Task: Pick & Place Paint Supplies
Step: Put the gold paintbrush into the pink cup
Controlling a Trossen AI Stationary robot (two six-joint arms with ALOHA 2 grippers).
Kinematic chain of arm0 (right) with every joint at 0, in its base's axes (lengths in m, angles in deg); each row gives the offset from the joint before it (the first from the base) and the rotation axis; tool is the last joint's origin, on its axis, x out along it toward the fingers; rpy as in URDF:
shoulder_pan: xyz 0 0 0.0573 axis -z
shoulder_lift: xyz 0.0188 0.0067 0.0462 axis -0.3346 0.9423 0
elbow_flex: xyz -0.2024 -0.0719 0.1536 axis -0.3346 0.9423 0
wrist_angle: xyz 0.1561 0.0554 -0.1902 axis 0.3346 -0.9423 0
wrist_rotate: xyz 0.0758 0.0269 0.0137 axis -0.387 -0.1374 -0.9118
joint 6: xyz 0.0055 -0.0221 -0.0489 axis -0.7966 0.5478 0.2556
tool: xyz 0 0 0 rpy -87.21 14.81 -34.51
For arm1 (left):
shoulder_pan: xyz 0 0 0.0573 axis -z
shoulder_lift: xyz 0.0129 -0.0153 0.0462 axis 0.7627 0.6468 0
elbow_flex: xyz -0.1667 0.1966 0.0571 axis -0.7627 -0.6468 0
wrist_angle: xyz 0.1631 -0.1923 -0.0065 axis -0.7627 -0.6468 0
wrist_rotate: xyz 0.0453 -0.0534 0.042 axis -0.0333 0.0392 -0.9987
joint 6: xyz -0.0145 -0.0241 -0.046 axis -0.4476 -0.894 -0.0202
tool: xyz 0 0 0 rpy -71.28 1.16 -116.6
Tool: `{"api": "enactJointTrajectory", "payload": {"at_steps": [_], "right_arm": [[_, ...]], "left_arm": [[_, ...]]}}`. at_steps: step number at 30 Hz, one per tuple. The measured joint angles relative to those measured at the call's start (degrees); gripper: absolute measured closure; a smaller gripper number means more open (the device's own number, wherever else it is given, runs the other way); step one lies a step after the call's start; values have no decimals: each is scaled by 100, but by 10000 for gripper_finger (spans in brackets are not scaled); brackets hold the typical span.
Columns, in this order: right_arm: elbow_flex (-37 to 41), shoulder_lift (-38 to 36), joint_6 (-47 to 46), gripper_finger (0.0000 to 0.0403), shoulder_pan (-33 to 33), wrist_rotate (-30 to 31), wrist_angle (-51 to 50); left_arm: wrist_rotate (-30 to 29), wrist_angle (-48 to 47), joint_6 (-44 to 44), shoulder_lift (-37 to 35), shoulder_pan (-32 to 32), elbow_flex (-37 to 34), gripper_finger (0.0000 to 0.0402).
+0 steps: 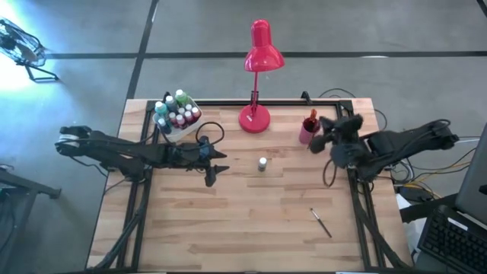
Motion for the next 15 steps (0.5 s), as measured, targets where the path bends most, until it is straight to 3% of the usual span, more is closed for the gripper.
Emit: {"api": "enactJointTrajectory", "payload": {"at_steps": [6,15], "right_arm": [[25,-407,421,395,25,1071,18],[222,-358,528,395,484,1620,13]], "left_arm": [[-124,90,68,0,-7,0,169],[-161,184,230,0,-9,25,169]]}}
